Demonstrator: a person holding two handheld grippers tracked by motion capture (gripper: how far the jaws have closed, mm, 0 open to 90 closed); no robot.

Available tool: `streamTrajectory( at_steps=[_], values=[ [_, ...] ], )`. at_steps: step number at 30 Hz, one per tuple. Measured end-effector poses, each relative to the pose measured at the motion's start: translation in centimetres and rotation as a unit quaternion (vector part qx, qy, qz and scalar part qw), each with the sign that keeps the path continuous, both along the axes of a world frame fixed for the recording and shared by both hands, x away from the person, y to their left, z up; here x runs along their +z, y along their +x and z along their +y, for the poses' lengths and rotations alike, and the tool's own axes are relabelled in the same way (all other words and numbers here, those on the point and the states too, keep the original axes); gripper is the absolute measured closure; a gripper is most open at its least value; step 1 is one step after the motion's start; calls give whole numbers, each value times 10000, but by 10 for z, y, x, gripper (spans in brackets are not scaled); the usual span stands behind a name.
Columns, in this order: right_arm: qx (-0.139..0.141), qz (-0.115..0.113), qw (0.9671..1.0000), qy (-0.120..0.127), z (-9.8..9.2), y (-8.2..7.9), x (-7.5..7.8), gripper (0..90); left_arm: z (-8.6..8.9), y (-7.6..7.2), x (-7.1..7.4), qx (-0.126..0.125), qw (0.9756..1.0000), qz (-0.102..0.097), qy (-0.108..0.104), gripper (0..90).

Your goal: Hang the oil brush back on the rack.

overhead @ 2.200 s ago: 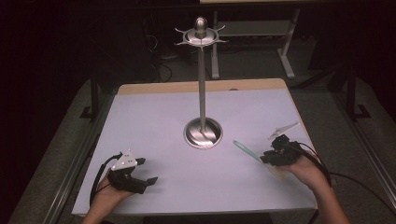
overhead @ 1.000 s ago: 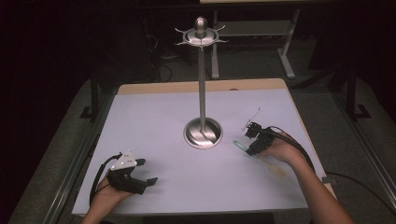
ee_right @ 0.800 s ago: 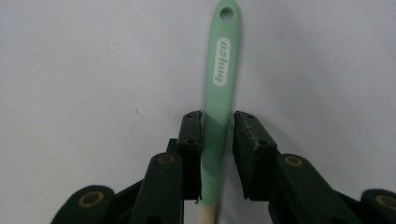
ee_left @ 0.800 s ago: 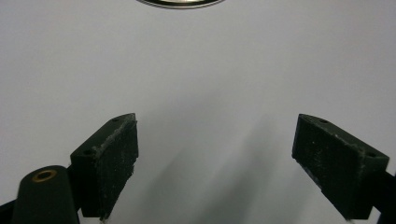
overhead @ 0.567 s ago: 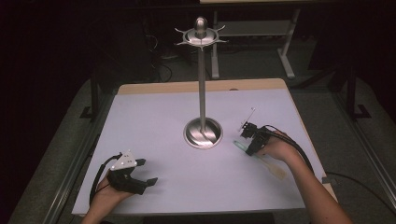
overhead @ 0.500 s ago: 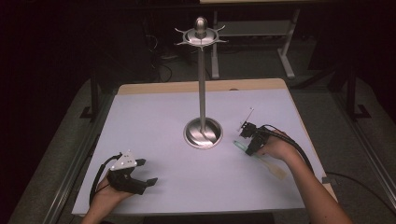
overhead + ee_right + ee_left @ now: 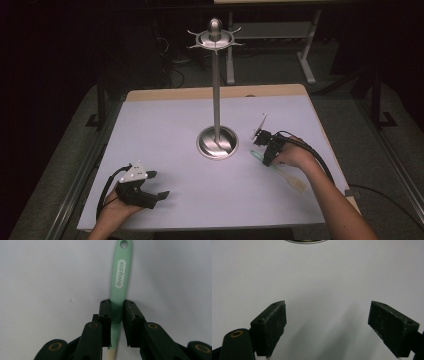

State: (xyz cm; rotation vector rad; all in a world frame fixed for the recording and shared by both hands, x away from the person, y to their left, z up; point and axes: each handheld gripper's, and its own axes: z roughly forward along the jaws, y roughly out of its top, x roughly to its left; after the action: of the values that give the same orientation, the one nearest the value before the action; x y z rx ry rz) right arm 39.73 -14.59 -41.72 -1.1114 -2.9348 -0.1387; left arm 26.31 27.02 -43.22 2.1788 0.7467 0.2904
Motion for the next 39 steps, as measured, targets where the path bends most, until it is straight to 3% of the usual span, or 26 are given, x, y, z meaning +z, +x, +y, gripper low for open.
streamTrajectory(
  at_steps=[13,17,24,30,33,39],
  values=[
    [-42,-57,9999,76,-3,0,0,789,1,0,0,-10,10000,4,-34,163],
    [-80,-42,9998,193,-6,0,1,788,1,0,0,-7,10000,0,-36,162],
    [-173,-269,9980,543,-13,-4,12,788,2,0,1,-22,10000,-15,6,162],
    [-173,-594,9927,1032,-22,-8,27,788,1,0,1,8,10000,-13,-45,162],
    [-169,-773,9883,1305,-26,-11,35,788,1,0,1,7,10000,-25,-47,162],
    [-178,-1061,9809,1620,-33,-17,45,788,1,0,1,2,10000,-24,-46,162]
  ],
)
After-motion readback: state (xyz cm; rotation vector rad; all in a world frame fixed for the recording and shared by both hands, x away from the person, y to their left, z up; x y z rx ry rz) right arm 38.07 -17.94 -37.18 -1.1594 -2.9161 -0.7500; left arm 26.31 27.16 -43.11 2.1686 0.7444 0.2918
